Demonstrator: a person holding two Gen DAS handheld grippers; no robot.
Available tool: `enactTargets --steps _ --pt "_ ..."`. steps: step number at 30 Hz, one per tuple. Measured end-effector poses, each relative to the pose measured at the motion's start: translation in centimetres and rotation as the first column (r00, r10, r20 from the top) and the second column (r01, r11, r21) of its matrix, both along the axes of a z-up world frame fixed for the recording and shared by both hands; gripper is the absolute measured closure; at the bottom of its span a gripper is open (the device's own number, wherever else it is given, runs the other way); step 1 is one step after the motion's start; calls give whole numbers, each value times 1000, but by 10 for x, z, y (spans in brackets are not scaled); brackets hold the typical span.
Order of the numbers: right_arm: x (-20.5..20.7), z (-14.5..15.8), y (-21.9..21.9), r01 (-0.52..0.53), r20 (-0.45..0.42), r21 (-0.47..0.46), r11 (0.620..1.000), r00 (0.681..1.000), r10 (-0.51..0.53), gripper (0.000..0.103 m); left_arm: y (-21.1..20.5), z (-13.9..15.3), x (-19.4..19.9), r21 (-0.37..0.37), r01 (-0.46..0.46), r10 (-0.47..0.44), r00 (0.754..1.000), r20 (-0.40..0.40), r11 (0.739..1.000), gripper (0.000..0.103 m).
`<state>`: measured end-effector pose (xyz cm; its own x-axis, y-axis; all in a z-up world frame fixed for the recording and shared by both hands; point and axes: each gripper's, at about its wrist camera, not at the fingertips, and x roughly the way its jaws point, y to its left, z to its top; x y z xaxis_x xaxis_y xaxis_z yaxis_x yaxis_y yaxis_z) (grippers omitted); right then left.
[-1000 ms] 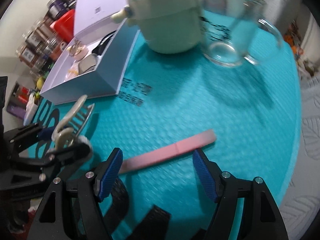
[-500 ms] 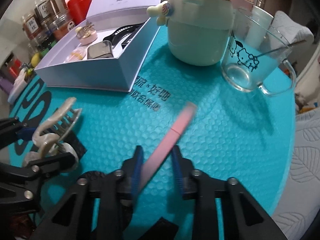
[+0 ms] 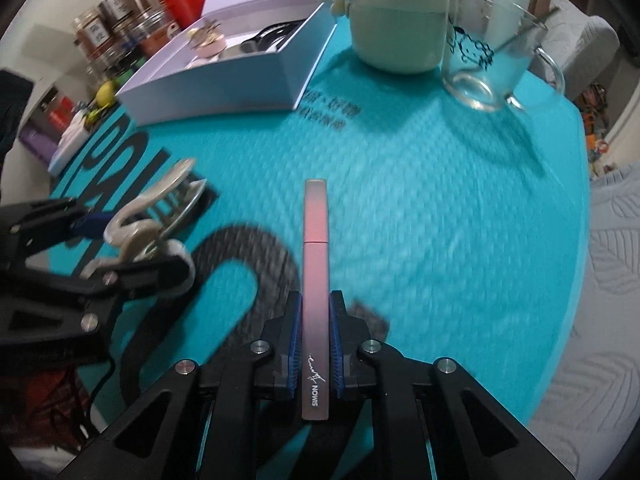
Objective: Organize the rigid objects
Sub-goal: 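Lift and carry the claw clip and pink tube over the white box with both tools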
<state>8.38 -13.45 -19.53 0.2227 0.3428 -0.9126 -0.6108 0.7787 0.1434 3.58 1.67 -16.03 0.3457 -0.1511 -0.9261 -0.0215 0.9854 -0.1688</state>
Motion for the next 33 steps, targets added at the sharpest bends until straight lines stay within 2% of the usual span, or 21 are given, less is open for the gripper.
enactTargets --steps 4,8,13,16,18,19,20,21,26,33 --pt "-8 -1 -13 20 -10 15 1000 1000 -20 90 -9 -1 -8 -1 18 -18 1000 -8 1000 47" --pt "-9 0 -6 11 3 -19 1000 1000 -11 88 -14 -3 -13 -2 24 -24 1000 -12 1000 47" --pt "-15 -1 10 -39 38 -46 998 998 41 62 -18 -4 -14 6 22 -22 1000 -10 1000 48" --pt "-22 -3 18 -46 87 -81 996 995 53 59 -17 -6 -16 18 17 -17 1000 -12 1000 47" --pt "-25 -4 20 -50 112 -93 994 992 60 63 -17 -7 -16 24 11 -11 1000 -10 1000 47" --pt "-26 -3 20 -48 124 -95 994 991 59 77 -17 -6 -17 25 9 -9 1000 -9 1000 47" --pt "-26 -3 19 -42 127 -92 995 990 53 86 -17 -6 -17 26 7 -7 1000 -9 1000 47" --pt "-24 -3 18 -39 121 -87 995 991 49 90 -17 -6 -18 26 3 -2 1000 -9 1000 47" --pt "-23 -4 15 -50 108 -78 996 992 58 90 -15 -4 -23 31 -12 12 1000 -15 999 47" --pt "-26 1 4 -42 42 -38 998 998 44 90 -18 11 -29 26 -10 10 1000 -18 1000 47"
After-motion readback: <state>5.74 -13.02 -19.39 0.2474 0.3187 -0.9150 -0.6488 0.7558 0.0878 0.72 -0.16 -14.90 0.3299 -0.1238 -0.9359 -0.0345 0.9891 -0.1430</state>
